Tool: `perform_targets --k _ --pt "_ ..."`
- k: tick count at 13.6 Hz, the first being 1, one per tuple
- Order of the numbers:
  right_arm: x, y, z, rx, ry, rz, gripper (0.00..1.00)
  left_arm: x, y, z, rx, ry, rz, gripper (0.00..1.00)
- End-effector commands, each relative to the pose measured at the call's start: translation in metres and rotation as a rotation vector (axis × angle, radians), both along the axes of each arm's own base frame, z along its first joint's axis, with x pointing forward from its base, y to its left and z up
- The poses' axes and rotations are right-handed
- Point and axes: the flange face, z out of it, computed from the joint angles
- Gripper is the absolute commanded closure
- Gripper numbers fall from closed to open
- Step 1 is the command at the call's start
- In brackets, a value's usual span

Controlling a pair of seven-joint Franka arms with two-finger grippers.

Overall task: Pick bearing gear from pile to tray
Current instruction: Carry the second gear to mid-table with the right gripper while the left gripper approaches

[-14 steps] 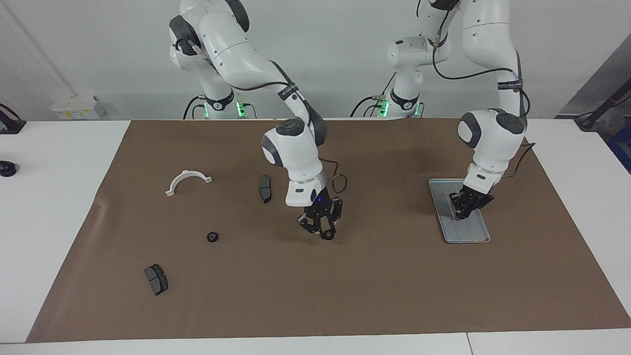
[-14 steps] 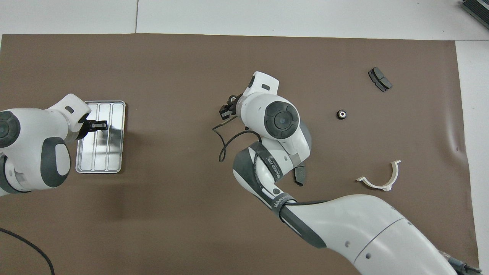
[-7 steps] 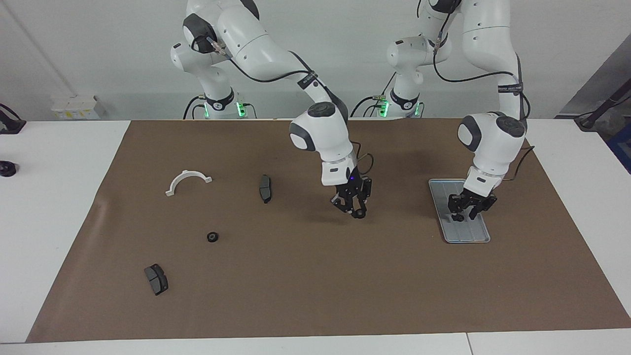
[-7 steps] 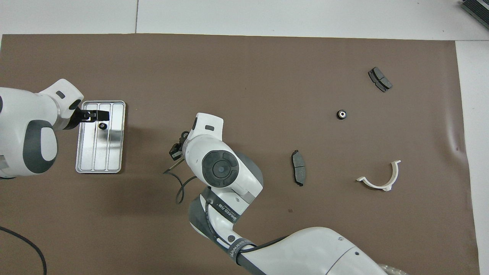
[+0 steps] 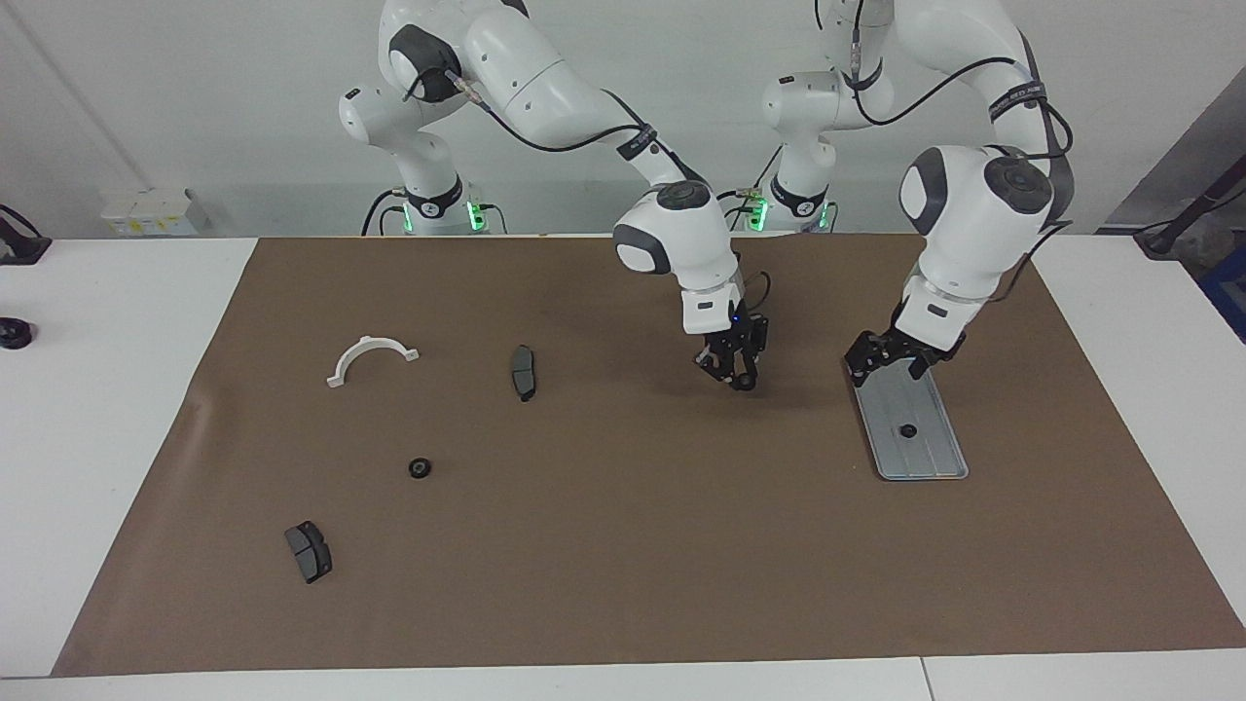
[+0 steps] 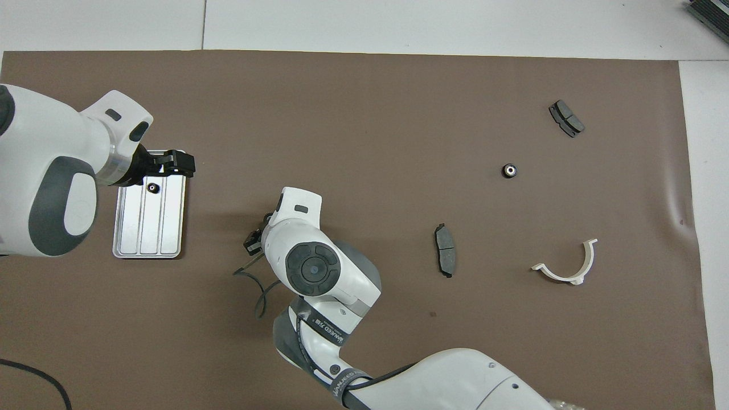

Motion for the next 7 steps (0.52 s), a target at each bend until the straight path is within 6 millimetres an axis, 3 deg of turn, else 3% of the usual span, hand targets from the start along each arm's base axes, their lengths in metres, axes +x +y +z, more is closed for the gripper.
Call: perform_targets --k 1,4,6,7 --pt "0.017 -0.017 0.002 -0.023 0.007 -0.034 0.55 -0.006 -0.03 -0.002 -0.004 0.023 0.049 0.0" --pt "0.039 -0.043 0.005 -0.042 -0.002 -0.042 0.54 -0.013 -0.056 -0.017 -0.023 -0.027 0.083 0.0" --pt "0.066 -0.08 0.013 -0.083 0.011 -0.063 0.54 -0.017 -0.075 -0.036 -0.037 -0.05 0.101 0.0" --pt "0.081 -0.102 0.014 -0.092 0.008 -0.078 0.54 -0.022 -0.095 -0.046 -0.04 -0.037 0.117 0.0"
